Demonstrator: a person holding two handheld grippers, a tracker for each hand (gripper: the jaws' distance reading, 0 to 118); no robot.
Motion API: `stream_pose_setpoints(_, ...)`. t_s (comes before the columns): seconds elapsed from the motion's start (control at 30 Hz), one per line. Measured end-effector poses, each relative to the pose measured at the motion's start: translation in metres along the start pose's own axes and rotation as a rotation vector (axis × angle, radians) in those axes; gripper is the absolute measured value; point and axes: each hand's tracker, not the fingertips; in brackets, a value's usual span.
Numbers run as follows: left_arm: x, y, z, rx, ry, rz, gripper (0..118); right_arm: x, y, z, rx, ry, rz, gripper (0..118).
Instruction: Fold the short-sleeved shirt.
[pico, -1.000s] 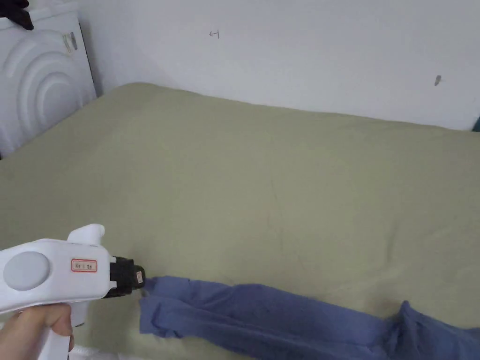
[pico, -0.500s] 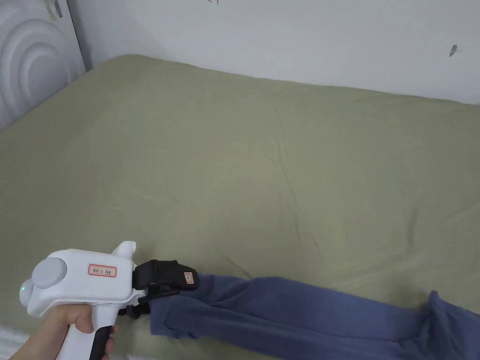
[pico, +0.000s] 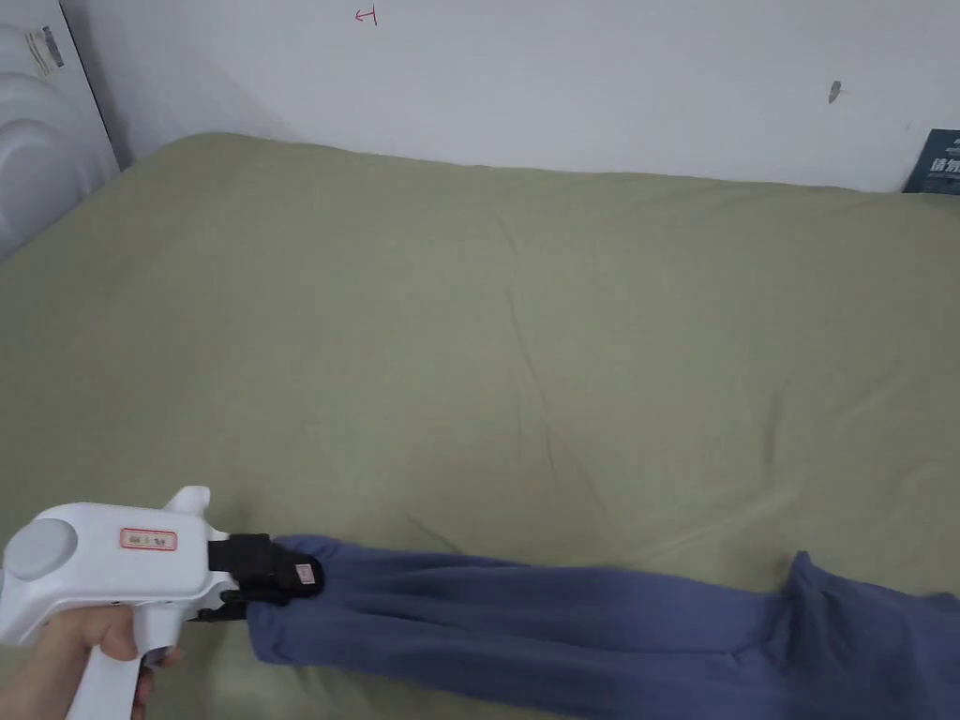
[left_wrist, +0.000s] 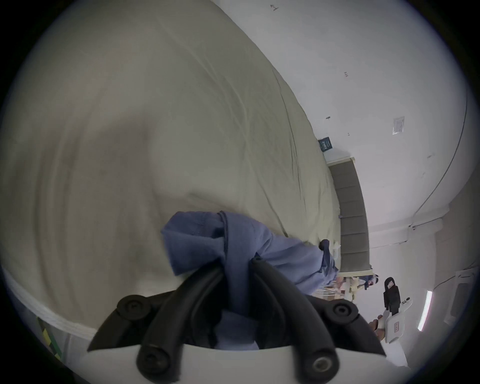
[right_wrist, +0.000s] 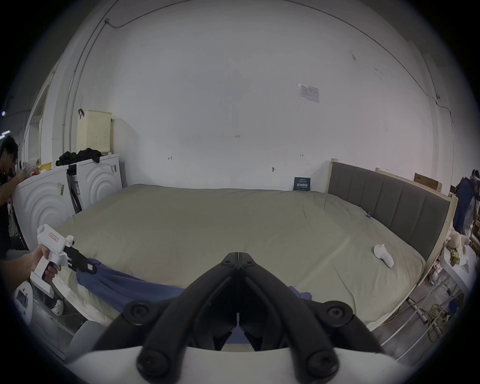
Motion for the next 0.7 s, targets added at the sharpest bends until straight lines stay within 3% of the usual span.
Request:
stream_pose_setpoints(0.23, 0.015, 0.006, 0.049, 0.103, 0.183, -0.064, 8, 0.009, -0.003, 0.002, -0.001, 0.018, -0.011, 2)
stream_pose_setpoints(0.33, 0.050, 0.000, 0.056, 0.100, 0.244, -0.142, 8, 0.013, -0.005, 0.002, -0.004, 0.027, -0.007, 2)
stream_pose_setpoints(0.47, 0.120, -0.023, 0.047, 0.103, 0.385, -0.326, 8, 0.021, -0.009, 0.006, -0.001, 0.036, -0.036, 2)
stream_pose_setpoints(0.7, 0.217, -0.065, -0.020, 0.037, 0.489, -0.541, 8, 0.042, -0.021, 0.018, -0.023, 0.045, -0.049, 2)
